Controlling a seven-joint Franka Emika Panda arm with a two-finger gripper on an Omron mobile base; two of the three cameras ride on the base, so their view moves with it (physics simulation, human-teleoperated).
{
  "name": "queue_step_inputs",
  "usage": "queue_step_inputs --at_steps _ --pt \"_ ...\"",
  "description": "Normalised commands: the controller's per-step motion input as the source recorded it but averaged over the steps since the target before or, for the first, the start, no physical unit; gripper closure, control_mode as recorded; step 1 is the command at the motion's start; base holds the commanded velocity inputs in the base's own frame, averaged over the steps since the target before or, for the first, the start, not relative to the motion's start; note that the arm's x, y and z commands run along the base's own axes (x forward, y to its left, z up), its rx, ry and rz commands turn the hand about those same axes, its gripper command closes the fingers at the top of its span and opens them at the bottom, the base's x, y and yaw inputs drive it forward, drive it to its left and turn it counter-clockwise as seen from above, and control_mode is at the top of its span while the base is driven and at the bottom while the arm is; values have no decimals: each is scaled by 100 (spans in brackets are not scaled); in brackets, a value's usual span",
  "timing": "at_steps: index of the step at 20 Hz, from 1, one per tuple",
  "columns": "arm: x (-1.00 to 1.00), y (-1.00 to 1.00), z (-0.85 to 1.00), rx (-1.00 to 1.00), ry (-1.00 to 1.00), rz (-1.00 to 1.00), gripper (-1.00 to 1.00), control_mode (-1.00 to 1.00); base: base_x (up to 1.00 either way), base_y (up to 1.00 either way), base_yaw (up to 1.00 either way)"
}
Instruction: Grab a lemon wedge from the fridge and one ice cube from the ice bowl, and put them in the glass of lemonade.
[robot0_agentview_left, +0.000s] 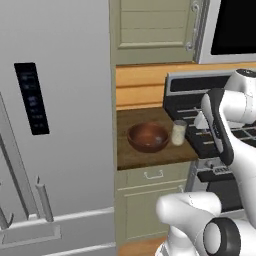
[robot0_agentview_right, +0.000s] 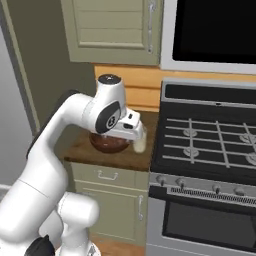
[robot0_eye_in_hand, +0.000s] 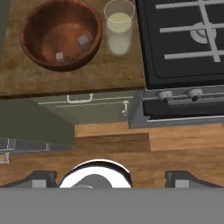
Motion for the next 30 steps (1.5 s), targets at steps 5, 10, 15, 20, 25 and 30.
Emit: queue_step_inputs --at_steps 5,10,15,20,25,30 --pt "0 0 0 0 0 0 -100 100 86 -11 8" --pt "0 0 0 0 0 0 -100 100 58 0 8" --pt "45 4 -2 0 0 2 -100 -100 25 0 2" --pt "51 14 -6 -1 1 3 -100 -100 0 0 0" --pt "2 83 -9 -2 0 8 -100 -100 0 0 0" --pt "-1 87 -48 -6 14 7 -100 -100 0 0 0"
